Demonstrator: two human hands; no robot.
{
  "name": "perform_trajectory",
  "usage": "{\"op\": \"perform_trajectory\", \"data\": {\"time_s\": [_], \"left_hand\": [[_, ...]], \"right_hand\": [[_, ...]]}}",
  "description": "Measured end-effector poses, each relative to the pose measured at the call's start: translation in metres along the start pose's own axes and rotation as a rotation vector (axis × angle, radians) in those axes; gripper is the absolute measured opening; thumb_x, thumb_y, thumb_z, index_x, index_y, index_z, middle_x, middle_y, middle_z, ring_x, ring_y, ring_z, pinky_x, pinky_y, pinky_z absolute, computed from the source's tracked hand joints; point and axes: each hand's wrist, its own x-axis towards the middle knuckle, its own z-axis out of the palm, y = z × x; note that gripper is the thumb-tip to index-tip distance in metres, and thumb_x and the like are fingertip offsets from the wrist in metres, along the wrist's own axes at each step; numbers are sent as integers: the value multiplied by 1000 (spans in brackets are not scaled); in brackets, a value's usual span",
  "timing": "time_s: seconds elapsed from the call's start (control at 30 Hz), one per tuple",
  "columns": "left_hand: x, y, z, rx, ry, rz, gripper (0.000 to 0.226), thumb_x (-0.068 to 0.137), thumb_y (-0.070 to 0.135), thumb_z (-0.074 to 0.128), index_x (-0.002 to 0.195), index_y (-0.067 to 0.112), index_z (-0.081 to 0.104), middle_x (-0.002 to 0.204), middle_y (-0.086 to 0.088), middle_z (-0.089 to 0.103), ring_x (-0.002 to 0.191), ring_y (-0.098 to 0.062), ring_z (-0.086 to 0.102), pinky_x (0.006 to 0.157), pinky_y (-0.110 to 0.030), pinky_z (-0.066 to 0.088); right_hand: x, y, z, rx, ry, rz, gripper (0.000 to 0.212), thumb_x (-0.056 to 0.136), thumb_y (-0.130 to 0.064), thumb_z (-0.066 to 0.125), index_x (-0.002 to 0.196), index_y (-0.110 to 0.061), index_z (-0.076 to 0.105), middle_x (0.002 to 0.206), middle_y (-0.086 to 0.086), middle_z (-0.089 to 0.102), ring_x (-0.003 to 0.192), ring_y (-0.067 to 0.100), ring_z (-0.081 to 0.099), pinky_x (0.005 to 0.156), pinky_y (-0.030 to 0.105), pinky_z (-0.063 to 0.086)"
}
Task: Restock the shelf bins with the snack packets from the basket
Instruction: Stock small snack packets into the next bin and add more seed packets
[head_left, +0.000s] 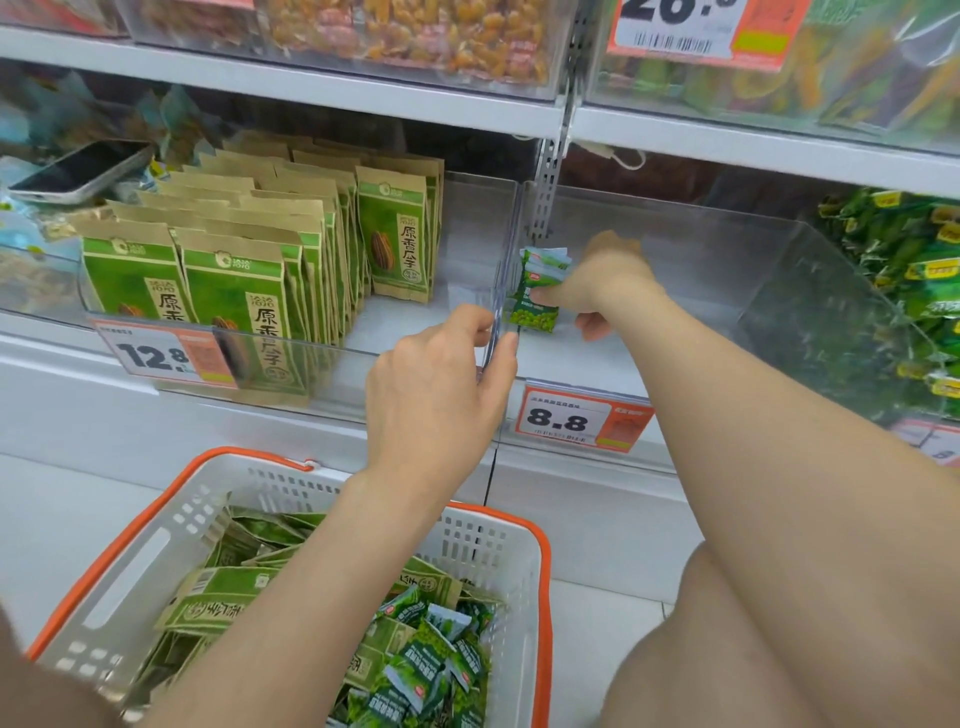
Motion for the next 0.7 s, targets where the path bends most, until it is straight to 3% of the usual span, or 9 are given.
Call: {"op": "perform_trajectory", "data": {"time_s": [0.17,0.27,0.33,0.4,0.47,0.53,0.6,0.7], "left_hand": [[-5,-4,-2,-193,5,32,25,102,38,66,117,18,66,109,5,72,90,-14,70,79,-40,54],[-13,-4,-10,-98,134,148,15,98,22,69,111,13,67,105,1,66,99,-22,60,82,-39,44],[-22,-8,-17,57,236,229,8,92,18,69,95,12,66,92,0,60,89,-26,53,74,-41,35],[-31,-16,-20,89,230,320,13,88,18,68,81,11,60,79,-1,52,78,-27,46,68,-42,31],[-44,-30,-17,57,102,375,19,88,20,65,74,13,55,70,2,46,68,-25,45,63,-40,31],[-58,-44,-14,72,-142,283,22,89,31,61,71,19,56,62,7,47,60,-25,52,57,-35,34],[-72,-59,-10,216,-463,102,26,91,44,54,74,25,58,60,6,53,64,-27,60,56,-32,36],[-96,-83,-4,377,-800,-55,25,96,45,53,81,26,61,74,2,57,76,-27,60,64,-33,44]], "right_hand": [[-25,3,-5,-94,185,-215,24,88,-31,63,80,-12,51,83,14,72,61,26,72,68,35,61],[-56,0,-10,-54,251,-349,30,90,-30,52,67,-15,42,76,14,57,77,37,63,67,35,50],[-86,-1,-14,-45,286,-406,34,91,-30,50,63,-16,37,69,12,47,80,41,56,67,37,43],[-119,-1,-19,-61,289,-456,32,89,-28,50,63,-15,37,67,10,43,80,40,51,67,37,41],[-153,-3,-24,-100,260,-495,31,85,-27,52,61,-15,36,65,9,40,72,36,48,63,36,39],[-182,-6,-22,-176,204,-565,33,83,-28,55,60,-14,35,62,9,37,60,31,41,55,32,32],[-204,-8,-9,-270,97,-679,37,84,-30,56,61,-14,33,62,8,34,61,34,42,49,29,23],[-223,-7,30,-417,-123,-785,34,88,-30,57,65,-16,37,68,5,37,66,33,47,49,27,24]]}}
